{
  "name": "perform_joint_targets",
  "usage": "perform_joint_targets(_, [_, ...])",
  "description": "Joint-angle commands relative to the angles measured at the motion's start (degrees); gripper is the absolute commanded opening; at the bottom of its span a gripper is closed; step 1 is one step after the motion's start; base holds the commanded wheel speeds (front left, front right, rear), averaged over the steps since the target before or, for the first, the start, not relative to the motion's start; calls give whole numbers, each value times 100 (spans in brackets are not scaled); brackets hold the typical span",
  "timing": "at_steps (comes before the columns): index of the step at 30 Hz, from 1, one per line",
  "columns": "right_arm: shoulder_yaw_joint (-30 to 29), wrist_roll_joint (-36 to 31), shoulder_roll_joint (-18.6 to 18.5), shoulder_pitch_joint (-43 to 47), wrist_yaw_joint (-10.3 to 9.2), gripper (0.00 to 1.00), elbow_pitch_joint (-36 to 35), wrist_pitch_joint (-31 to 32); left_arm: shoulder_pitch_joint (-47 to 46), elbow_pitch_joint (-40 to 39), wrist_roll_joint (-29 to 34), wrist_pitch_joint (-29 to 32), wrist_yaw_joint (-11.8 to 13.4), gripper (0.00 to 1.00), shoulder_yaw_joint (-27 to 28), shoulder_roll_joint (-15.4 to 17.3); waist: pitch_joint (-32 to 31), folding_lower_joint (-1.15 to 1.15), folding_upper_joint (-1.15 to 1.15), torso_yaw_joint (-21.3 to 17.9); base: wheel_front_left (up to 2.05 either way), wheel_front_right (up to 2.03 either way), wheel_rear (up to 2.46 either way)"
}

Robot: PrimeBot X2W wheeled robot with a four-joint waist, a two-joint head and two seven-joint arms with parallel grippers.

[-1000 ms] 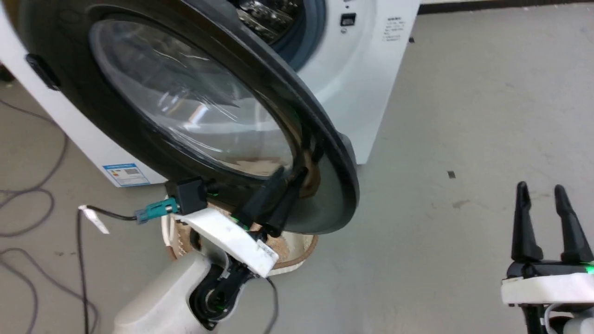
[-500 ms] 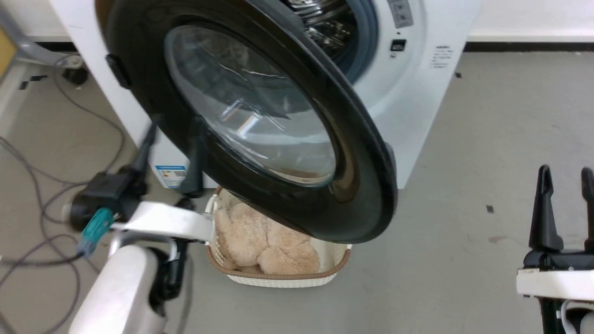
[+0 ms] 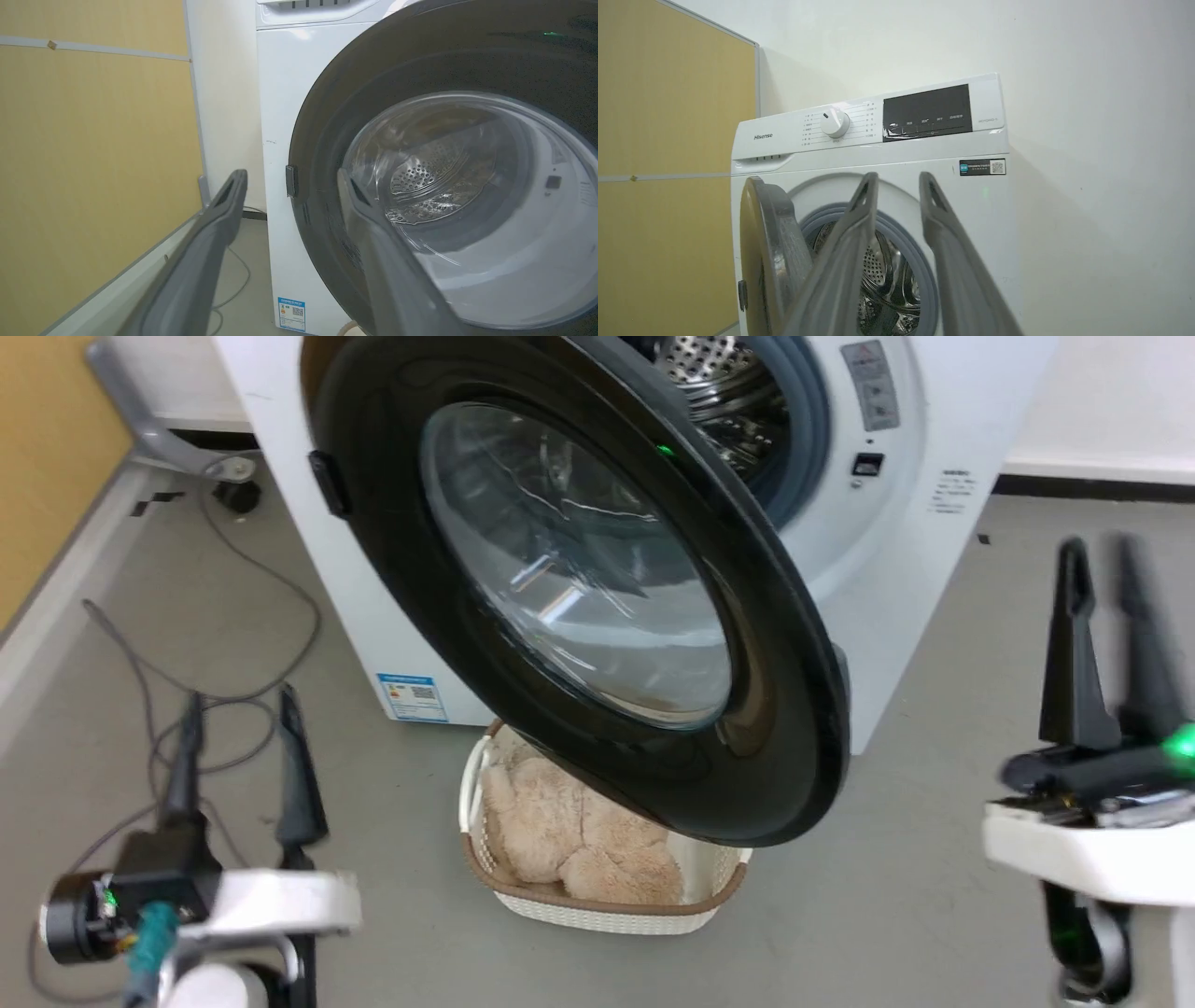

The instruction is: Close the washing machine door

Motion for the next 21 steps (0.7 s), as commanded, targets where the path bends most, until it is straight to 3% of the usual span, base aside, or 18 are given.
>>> perform_joint_targets(1, [334, 32, -143, -219, 5, 0, -128, -23, 230, 32, 196, -24, -108, 100, 61, -80, -34, 0, 0, 108, 0, 0, 0])
perform_joint_targets(8, [1338, 322, -674, -479, 5, 0, -254, -23, 342, 111, 467, -25, -329, 100, 236, -289, 2, 0, 0, 267, 0, 0, 0])
perform_joint_targets(13, [2336, 518, -1172, -563, 5, 0, -120, -23, 342, 54, 619, -25, -397, 100, 318, -397, 104, 0, 0, 293, 0, 0, 0])
perform_joint_targets(14, [2862, 508, -1442, -565, 5, 0, 111, -23, 319, 11, 691, -25, -421, 100, 359, -448, 164, 0, 0, 288, 0, 0, 0])
perform_joint_targets(15, [3021, 472, -1519, -549, 5, 0, 219, -23, 312, -3, 705, -25, -429, 100, 374, -468, 183, 0, 0, 285, 0, 0, 0])
perform_joint_targets(21, [3417, 416, -1669, -323, 5, 0, 833, -23, 252, -46, 794, -25, -473, 100, 431, -571, 337, 0, 0, 277, 0, 0, 0])
